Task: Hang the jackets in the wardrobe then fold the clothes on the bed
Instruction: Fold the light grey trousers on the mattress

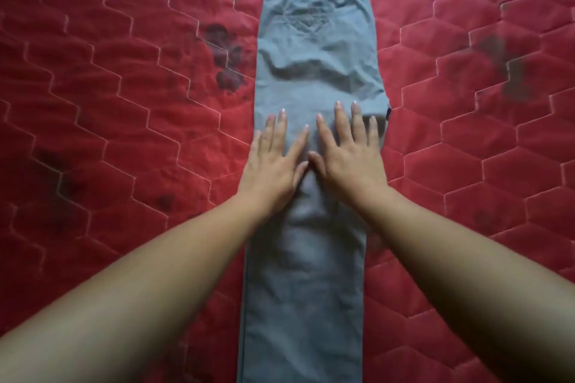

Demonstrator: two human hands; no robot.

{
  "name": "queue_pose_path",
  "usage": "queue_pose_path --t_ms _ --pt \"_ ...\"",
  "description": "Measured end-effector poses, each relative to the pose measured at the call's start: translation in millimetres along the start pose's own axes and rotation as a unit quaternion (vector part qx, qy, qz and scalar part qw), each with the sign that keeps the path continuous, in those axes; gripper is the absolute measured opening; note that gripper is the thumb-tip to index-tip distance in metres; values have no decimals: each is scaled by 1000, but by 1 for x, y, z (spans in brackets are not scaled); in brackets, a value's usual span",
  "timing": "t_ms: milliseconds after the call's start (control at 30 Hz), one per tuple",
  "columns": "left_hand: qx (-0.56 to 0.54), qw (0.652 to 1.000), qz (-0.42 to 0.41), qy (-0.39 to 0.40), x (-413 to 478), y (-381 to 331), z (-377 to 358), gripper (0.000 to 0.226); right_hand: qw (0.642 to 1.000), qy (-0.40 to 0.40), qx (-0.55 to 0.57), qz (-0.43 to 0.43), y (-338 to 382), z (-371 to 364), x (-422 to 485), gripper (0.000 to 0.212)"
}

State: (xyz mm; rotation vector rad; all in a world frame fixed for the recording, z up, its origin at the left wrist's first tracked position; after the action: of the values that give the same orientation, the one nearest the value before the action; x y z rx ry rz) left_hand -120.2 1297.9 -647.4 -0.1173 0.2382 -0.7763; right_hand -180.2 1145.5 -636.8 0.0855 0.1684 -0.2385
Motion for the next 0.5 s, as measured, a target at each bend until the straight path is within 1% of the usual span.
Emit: queue_pose_path --t_ms 67,100,167,233,300,333,367,433,467,500 --pt "30 999 -7 31 7 8 -35 68 999 25 -21 -7 -10 -38 7 76" --pt "33 999 -9 26 8 12 -49 68 1000 18 -17 -12 -14 -53 7 77" --pt "31 999 -13 -12 7 19 -65 68 1000 -17 -12 -15 -19 -69 6 78" --pt "38 999 -17 -26 9 20 -66 67 999 -23 -15 -16 -18 -70 8 77" --pt "34 999 -11 -3 9 16 -55 67 1000 6 -17 -20 -14 -59 7 76" --pt "31 1000 -3 -1 13 16 -46 65 1000 7 -15 -26 -16 -51 11 72" --pt "27 1000 3 -11 21 16 -37 62 999 -8 -12 -31 -18 -41 18 66" --pt "20 999 5 -46 46 18 -20 58 997 -67 -3 -34 -24 -21 41 56" --pt "21 998 5 -60 61 22 -15 58 995 -93 -1 -29 -27 -15 55 56" --pt "23 998 5 -62 76 25 -12 60 995 -101 0 -23 -30 -12 68 59"
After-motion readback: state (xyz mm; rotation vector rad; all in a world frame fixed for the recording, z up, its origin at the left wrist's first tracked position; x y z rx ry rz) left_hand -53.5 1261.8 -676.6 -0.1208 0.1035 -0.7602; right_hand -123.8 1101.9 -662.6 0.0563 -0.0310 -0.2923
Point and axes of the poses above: each hand's wrist, its own x-axis towards the middle knuckle, its own z-axis out of the back of the hand, y = z × x, the point moved 3 cm from there along x, towards the middle knuckle, and after that the axes turned 1 degree about -z, right-handed, at the moved point
